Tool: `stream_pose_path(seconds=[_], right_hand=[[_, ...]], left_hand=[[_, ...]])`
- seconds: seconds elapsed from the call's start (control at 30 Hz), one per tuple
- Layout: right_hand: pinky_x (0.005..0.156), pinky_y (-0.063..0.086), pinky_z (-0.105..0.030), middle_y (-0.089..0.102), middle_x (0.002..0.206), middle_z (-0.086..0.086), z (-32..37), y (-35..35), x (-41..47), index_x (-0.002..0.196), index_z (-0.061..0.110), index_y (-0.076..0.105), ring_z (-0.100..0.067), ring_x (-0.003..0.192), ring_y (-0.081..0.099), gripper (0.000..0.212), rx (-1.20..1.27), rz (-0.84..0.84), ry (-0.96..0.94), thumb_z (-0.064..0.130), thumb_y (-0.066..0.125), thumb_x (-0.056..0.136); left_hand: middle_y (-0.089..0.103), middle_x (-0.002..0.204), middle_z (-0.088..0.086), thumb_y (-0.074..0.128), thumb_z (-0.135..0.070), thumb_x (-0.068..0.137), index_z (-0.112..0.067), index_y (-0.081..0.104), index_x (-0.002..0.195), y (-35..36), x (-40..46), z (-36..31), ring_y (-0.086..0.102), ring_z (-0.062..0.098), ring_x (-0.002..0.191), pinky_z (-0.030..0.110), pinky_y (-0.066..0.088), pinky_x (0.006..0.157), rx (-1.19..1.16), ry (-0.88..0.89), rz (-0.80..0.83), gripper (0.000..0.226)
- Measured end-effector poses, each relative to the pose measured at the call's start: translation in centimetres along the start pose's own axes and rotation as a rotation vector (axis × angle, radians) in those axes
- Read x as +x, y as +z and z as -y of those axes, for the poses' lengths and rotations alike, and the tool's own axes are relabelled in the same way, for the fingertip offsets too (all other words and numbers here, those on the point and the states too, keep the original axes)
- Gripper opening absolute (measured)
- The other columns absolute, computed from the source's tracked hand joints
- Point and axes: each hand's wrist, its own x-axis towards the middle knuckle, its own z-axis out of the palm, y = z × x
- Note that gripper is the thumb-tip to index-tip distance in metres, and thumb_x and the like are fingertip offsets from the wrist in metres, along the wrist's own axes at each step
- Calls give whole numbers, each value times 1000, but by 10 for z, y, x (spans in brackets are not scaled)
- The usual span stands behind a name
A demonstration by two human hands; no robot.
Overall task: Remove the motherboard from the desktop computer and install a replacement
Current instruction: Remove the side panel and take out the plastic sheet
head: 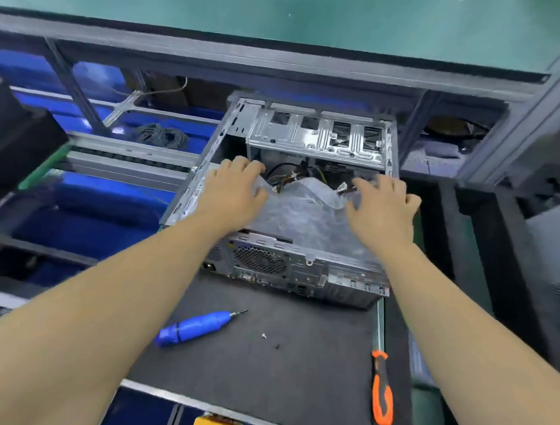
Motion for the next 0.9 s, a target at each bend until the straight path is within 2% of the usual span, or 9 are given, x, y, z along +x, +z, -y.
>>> stream_pose_path(seconds=[0.13,0.2,0.33,0.5,0.6,0.7,0.77,0.83,0.9], right_hand=[[98,27,-49,41,142,-10,3,7,3,138,26,50,-32,131,29,42,-61,-24,24,31,49,97],[101,32,-55,26,153,-14,4,6,3,143,25,42,-38,139,23,50,-20,10,115,19,52,95],[75,40,-40,1,164,-13,3,3,0,148,22,34,-42,125,42,61,33,129,249,2,49,93],[59,36,-34,-1,166,-8,1,-4,-6,102,8,52,-34,95,51,22,-7,164,245,-9,52,87],[47,26,-30,-1,166,-6,-2,-3,-12,94,10,47,-30,78,49,24,-25,128,219,-11,52,85],[54,35,-33,18,160,-13,-6,-3,-14,97,10,48,-32,86,51,21,-104,69,184,-7,52,85],[73,42,-42,50,134,-16,-5,-4,-12,103,9,62,-36,103,50,25,-187,-91,60,-4,58,82],[77,43,-44,63,106,-13,4,-3,-8,101,6,69,-35,99,53,26,-187,-227,-205,-3,63,76],[82,50,-43,63,114,-8,23,6,-5,122,12,63,-28,104,55,32,-25,-25,-327,14,59,90]], left_hand=[[51,139,8,48,-41,95,-21,53,136,7,5,20,43,34,129,52,34,104,31,-100,-67,46],[43,148,10,45,-44,94,-25,46,141,11,6,18,35,35,136,56,27,108,68,-124,-12,51],[39,149,7,36,-49,95,-31,43,135,6,5,14,18,39,146,67,23,107,88,-236,94,45],[44,145,4,34,-49,96,-27,45,134,0,3,10,16,39,146,66,28,106,95,-224,150,45],[43,146,3,35,-50,96,-27,44,135,-1,3,10,14,39,146,63,29,105,101,-225,173,46],[46,141,2,38,-51,93,-29,46,131,0,-2,11,17,38,143,60,32,101,103,-210,151,45],[46,141,2,38,-51,92,-29,46,130,0,-3,10,17,38,143,60,33,101,100,-211,149,44],[45,142,4,37,-52,93,-27,45,130,1,-2,8,17,40,144,62,31,102,112,-212,154,45],[44,142,5,36,-53,94,-26,44,131,2,-1,6,16,41,145,64,29,103,125,-220,151,47]])
